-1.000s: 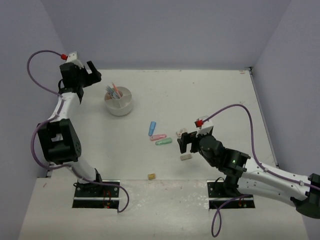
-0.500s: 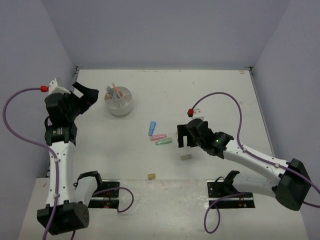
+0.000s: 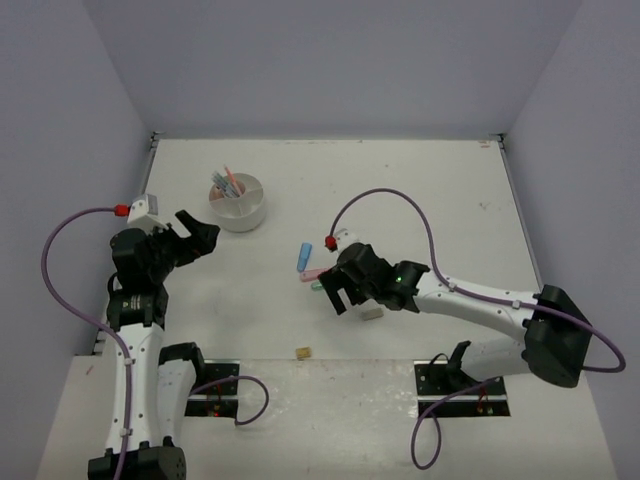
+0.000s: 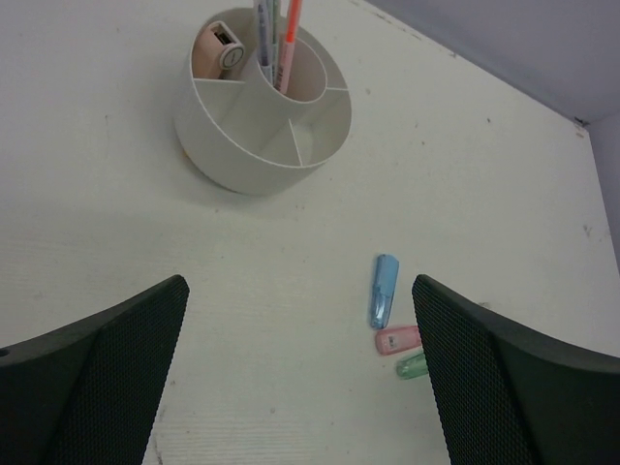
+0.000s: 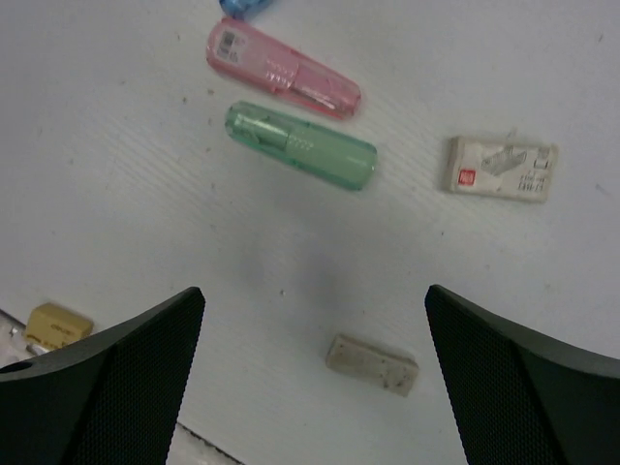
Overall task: Sort the stationery into containers
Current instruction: Pick up the stationery from the center of the board.
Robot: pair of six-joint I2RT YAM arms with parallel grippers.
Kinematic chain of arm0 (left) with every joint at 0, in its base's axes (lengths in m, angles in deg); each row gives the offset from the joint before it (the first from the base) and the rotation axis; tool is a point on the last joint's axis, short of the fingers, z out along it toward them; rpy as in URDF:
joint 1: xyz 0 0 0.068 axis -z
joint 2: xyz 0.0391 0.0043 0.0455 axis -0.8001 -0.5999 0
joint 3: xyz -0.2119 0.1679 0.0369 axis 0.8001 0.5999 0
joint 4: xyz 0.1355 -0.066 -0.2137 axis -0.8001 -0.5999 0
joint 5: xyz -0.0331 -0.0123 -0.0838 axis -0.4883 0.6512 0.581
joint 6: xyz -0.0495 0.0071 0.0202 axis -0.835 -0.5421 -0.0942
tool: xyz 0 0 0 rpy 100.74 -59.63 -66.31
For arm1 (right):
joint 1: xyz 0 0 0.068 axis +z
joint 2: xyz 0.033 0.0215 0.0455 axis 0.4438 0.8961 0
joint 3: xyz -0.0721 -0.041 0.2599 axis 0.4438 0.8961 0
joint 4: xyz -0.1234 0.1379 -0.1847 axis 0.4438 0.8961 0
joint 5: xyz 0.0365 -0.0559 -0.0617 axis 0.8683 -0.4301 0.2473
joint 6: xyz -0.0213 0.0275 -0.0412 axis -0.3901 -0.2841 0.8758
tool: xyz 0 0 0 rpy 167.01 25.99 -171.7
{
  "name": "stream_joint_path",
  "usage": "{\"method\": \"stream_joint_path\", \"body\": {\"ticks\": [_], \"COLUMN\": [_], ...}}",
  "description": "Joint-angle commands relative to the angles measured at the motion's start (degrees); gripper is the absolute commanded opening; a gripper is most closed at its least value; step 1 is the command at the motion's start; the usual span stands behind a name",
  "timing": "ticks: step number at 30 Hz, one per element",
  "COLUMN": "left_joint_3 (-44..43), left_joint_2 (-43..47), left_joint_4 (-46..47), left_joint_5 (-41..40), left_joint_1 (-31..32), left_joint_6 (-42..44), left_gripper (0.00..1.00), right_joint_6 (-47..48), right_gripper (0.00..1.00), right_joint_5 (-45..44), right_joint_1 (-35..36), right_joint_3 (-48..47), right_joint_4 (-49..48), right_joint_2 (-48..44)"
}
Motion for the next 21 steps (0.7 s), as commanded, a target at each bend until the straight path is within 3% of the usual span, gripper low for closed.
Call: {"method": "stream_joint_path", "body": {"ticks": [1, 4, 8, 13, 15, 21], "left_joint_3": [0.13, 0.25, 0.26, 0.21, 0.14, 0.25], "left_joint_2": [2.29, 3.37, 3.56, 3.25, 3.16, 3.82], "left_joint_4": [1.74, 1.86, 1.87, 2.04, 2.0, 1.95], "left_joint_5": [2.87, 2.65, 2.94, 3.08, 3.15, 3.36], "left_joint_1": [0.63, 0.76, 0.93, 1.22, 1.33, 1.64], "left_joint_6": [2.64, 2.51, 2.51, 2.86, 2.92, 2.86], "left_gripper": [1.0, 1.0, 1.0, 1.0, 1.0, 1.0], "right_joint_6": [6.29, -4.57, -19.5, -28.73, -30.63, -32.9], "right_gripper": [0.99, 0.99, 0.96, 0.85, 0.75, 0.63], "right_joint_5": [-4.56, -4.8, -13.15, -14.51, -14.8, -13.75], "right_joint_1": [-1.38, -3.5, -3.43, -3.43, -3.36, -3.26], "right_joint_3": [-12.41, -27.68, -43.57, -46.15, -46.1, -44.06], "right_joint_4": [-5.23, 3.88, 13.9, 15.29, 15.62, 11.83], "right_joint_2": [8.91, 18.56, 33.29, 39.21, 40.31, 43.79]}}
